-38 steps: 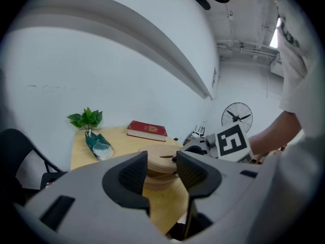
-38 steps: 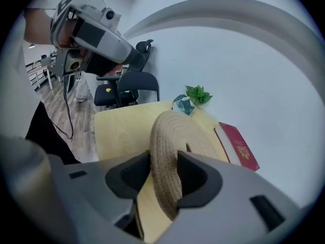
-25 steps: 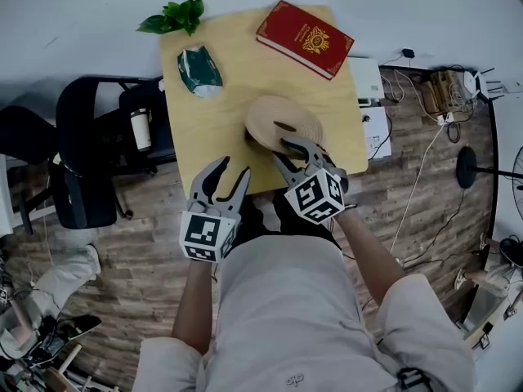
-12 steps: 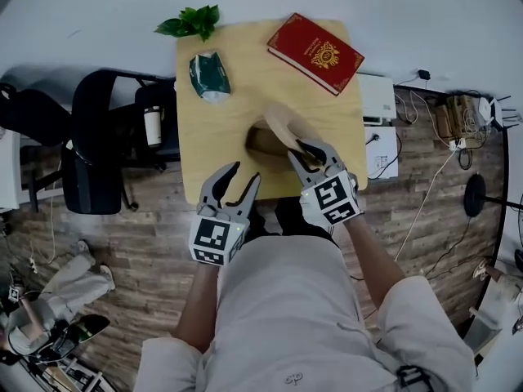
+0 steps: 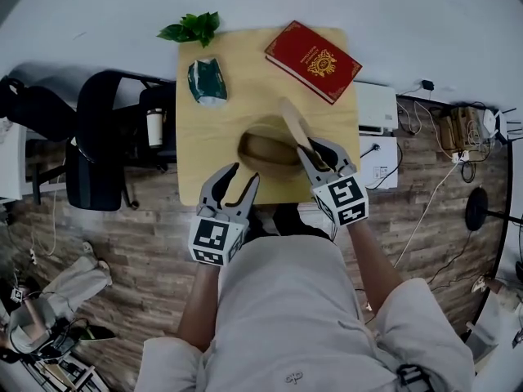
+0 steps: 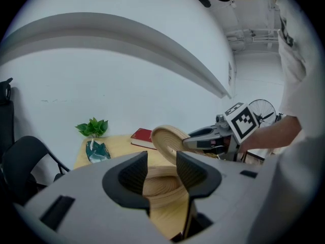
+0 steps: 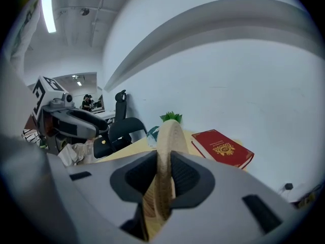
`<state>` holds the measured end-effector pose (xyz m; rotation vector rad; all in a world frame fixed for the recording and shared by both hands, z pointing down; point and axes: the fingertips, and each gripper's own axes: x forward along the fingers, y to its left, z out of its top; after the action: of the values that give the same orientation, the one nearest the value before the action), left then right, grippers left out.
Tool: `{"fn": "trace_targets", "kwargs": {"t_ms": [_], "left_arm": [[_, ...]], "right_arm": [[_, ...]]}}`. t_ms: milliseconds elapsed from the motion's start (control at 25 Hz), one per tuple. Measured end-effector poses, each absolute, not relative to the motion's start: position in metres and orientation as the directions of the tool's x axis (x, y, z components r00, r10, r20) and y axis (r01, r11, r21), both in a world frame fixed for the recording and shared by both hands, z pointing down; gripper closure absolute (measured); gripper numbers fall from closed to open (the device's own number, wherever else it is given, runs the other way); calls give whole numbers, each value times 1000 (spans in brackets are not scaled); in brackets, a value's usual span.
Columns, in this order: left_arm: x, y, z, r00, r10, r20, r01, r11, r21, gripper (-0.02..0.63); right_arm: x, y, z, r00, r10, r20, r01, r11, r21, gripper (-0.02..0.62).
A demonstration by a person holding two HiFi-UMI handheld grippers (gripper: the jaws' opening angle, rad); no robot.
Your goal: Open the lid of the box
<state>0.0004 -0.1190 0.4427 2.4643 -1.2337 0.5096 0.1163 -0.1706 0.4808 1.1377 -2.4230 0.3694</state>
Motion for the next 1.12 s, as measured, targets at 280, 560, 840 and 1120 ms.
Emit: {"fn": "trace_targets", "kwargs": {"t_ms": [280, 560, 840, 1120], "left_arm": [[12, -123, 443, 539, -713, 449, -830, -539, 141, 433], [15, -128, 439, 521, -737, 431, -846, -514, 144, 433], [11, -135, 437, 508, -755, 415, -857, -493, 150, 433], [5, -139, 434, 503, -762, 407, -861, -484, 158, 437]], "right_arm": [[150, -178, 459, -570, -701, 428, -806, 580, -123, 515], [171, -173, 439, -566, -723, 395, -820, 545, -177, 515], [177, -168, 428, -563, -733, 382, -825, 526, -206, 515], [172, -167, 426, -562, -737, 374, -827, 506, -246, 514]]}}
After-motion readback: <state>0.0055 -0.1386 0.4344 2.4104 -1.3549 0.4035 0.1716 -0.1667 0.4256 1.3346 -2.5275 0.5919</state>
